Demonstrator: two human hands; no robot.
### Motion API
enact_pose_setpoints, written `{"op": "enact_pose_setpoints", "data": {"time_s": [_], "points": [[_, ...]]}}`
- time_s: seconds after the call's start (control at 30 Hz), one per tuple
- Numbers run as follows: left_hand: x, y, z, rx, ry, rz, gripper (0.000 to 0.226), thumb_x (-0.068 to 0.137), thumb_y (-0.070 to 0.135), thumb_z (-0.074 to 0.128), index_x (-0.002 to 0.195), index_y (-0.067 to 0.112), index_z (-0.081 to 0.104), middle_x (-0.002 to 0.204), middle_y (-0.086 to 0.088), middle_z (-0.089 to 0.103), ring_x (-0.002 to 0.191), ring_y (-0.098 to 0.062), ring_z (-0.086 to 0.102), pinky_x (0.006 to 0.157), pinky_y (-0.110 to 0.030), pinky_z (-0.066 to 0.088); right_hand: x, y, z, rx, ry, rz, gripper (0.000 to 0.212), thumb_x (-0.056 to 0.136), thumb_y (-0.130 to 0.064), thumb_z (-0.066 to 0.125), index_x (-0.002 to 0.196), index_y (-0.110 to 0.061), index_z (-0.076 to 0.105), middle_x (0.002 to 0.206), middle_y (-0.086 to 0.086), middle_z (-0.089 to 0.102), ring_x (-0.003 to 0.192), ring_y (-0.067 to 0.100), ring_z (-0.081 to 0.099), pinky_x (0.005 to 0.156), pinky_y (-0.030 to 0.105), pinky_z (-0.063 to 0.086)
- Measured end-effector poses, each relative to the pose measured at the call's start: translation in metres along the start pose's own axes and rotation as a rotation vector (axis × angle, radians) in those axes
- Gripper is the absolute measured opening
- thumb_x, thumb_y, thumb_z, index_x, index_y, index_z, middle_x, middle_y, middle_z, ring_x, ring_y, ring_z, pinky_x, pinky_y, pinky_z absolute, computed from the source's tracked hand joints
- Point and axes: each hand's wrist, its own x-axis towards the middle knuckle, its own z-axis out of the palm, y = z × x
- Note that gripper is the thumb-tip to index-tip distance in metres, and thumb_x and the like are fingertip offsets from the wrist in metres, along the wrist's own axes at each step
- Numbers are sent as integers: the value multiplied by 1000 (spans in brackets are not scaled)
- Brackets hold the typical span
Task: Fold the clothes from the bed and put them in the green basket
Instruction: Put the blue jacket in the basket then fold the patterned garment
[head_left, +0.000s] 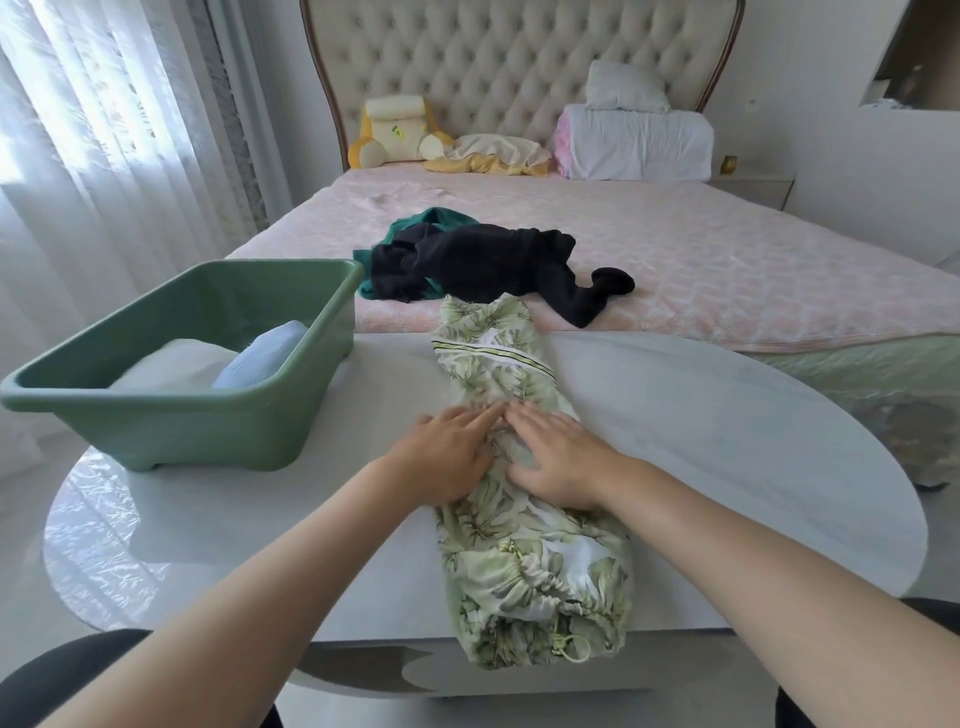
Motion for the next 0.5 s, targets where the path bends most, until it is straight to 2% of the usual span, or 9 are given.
{"op": "enact_pose_setpoints", "data": {"time_s": [0.07,0.13,0.2,0.23,0.3,0.37,0.4,0.43,0.5], "points": [[-4,-11,5,143,-148,-114,66,102,53,22,159,24,7,166,4,10,151,-20,13,117,-45,23,1,11,4,-31,-91,54,88,97,-66,38,161,-24,-6,168,1,-12,155,16,-8,126,42,1],[-7,-18,-2,195,-196,-197,67,98,57,23,155,22,26,160,-1,25,145,-23,23,113,-45,27,4,17,7,-70,-106,87,89,95,-74,30,161,-27,-7,167,1,-15,154,16,-12,125,44,-2],[-7,-19,-11,248,-150,-229,61,97,54,23,139,20,51,145,-6,44,132,-25,37,105,-44,32,6,15,8,-62,-48,83,83,95,-74,26,161,-29,4,169,2,-7,155,18,-9,125,48,-1],[-5,-17,-13,244,-70,-240,56,98,49,23,128,19,59,137,-7,50,124,-25,43,102,-42,35,8,13,9,-44,17,62,76,97,-71,26,160,-30,16,169,3,3,155,18,-4,124,49,0],[3,-10,-14,147,217,-228,43,101,38,27,111,15,62,121,-5,56,109,-24,50,95,-38,40,11,8,6,-23,172,7,63,99,-63,32,151,-30,39,164,1,25,154,19,10,124,48,5],[20,-4,-13,-47,484,-137,28,102,25,34,109,12,58,111,-4,56,102,-24,52,88,-35,42,19,8,2,-15,285,-36,54,97,-51,44,144,-25,47,153,-1,39,148,20,25,122,41,14],[32,-1,-12,-122,525,-72,24,101,19,37,113,11,57,113,-4,56,105,-24,52,88,-35,43,24,9,1,11,315,-47,53,94,-46,50,142,-23,46,148,-2,41,145,20,29,121,38,19],[45,0,-10,-160,506,-13,26,100,15,39,120,10,56,118,-5,56,110,-24,51,91,-36,44,30,12,0,45,328,-52,61,89,-47,55,143,-22,42,149,-2,39,145,20,30,120,38,22],[66,-2,-2,-208,385,32,37,101,16,39,136,11,49,134,-6,53,125,-26,47,102,-37,40,41,21,0,100,259,-48,100,74,-69,59,155,-23,24,162,-2,21,152,19,15,124,40,18]]}}
